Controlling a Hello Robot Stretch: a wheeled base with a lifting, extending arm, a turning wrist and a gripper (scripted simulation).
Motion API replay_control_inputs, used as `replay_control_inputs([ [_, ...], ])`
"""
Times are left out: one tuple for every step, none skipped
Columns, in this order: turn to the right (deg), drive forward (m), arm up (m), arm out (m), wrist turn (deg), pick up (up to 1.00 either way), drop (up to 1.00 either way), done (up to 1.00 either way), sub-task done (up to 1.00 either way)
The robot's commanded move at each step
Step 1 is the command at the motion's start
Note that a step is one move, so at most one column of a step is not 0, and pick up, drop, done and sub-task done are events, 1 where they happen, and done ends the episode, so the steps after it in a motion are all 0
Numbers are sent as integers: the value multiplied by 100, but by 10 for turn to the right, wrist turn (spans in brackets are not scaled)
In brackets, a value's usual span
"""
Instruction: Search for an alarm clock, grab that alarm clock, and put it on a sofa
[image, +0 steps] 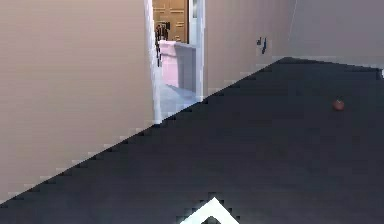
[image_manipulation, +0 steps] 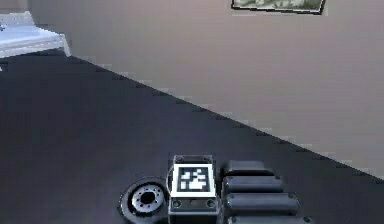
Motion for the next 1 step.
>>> replay_control_inputs([
  [0,100,0,0,0,0,0,0,0],
])
